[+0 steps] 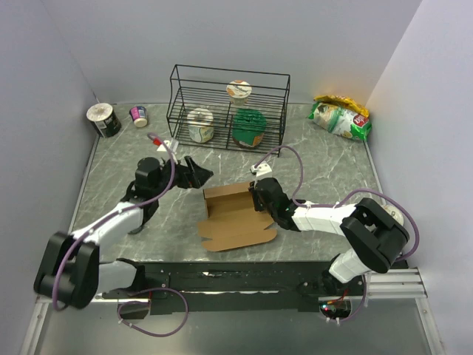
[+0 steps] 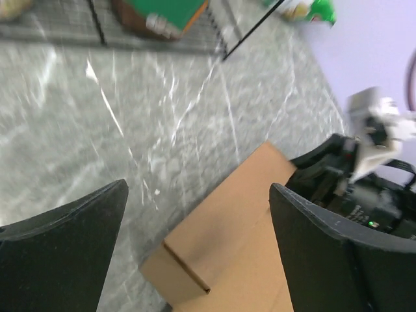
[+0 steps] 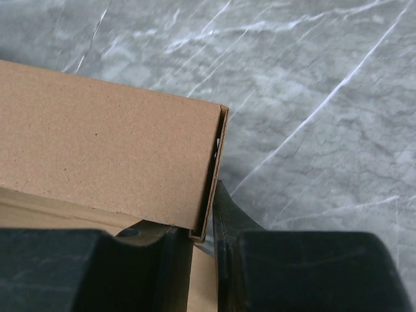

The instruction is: Fold the paper box

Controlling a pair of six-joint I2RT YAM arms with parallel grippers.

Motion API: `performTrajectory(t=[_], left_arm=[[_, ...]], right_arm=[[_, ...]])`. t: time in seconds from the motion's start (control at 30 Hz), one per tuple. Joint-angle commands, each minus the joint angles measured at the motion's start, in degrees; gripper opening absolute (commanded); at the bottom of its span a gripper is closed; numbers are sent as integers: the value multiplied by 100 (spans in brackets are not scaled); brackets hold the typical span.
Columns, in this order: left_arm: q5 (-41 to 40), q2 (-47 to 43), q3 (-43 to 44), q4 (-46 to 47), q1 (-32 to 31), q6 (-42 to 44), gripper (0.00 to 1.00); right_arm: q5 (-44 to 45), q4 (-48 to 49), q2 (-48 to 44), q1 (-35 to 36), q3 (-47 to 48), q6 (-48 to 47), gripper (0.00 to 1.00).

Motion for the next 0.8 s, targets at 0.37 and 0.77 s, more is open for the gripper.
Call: performTrajectory(t=[0.37,0.77], left_arm=[[-1842,-1604,-1157,-777,-1516,998,96],[-2659,-753,-832,-944,-2113,1015,84]], right_arm=[[-1295,-2138,-411,-397,702,258,21],[-1304,-2349,-525,-494,659,469,22]])
